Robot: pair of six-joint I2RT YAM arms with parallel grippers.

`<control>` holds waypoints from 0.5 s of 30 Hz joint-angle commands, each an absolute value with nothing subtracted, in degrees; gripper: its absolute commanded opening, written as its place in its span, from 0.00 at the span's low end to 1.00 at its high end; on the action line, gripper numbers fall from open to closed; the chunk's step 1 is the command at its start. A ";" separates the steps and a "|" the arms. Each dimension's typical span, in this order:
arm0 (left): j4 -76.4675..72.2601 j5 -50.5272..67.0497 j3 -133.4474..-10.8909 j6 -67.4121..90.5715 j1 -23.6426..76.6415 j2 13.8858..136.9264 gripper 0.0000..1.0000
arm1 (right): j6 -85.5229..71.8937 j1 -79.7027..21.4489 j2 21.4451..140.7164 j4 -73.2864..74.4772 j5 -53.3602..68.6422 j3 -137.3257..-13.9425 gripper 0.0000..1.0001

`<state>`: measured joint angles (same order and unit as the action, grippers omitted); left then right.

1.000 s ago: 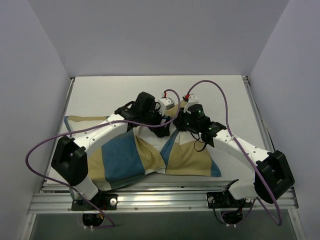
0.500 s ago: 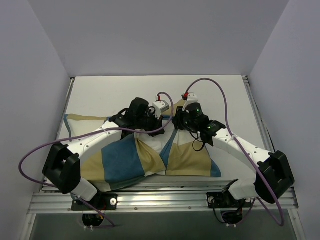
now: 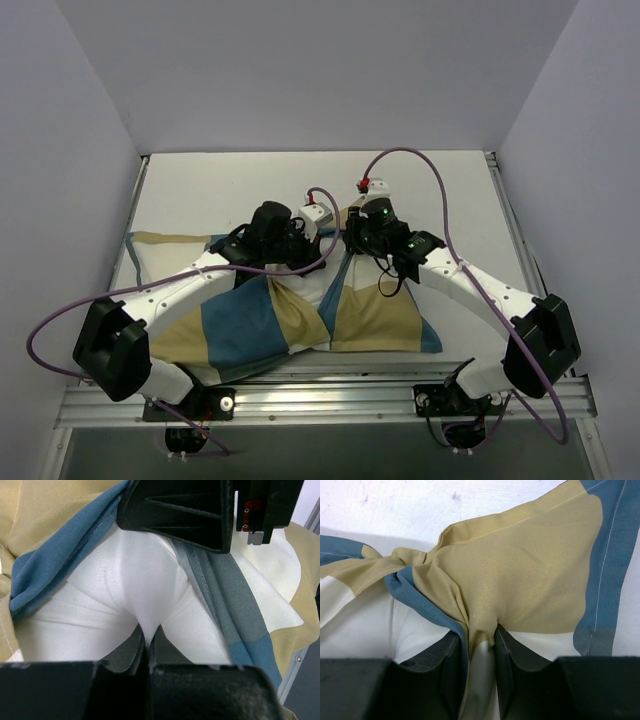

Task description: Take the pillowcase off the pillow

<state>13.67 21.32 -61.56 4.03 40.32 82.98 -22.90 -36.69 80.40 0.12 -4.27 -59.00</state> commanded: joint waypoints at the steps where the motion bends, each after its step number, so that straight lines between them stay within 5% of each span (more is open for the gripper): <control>1: 20.21 24.87 -60.64 5.36 42.27 80.16 0.02 | -22.94 -36.12 80.51 -0.27 -12.20 -62.49 0.24; 8: 23.20 24.61 -56.97 7.82 42.36 75.17 0.02 | -28.29 -27.61 80.42 4.04 -16.08 -65.13 0.00; 15: 27.77 23.91 -52.39 11.07 43.24 65.49 0.02 | -31.72 -22.33 82.52 5.01 -18.90 -68.55 0.00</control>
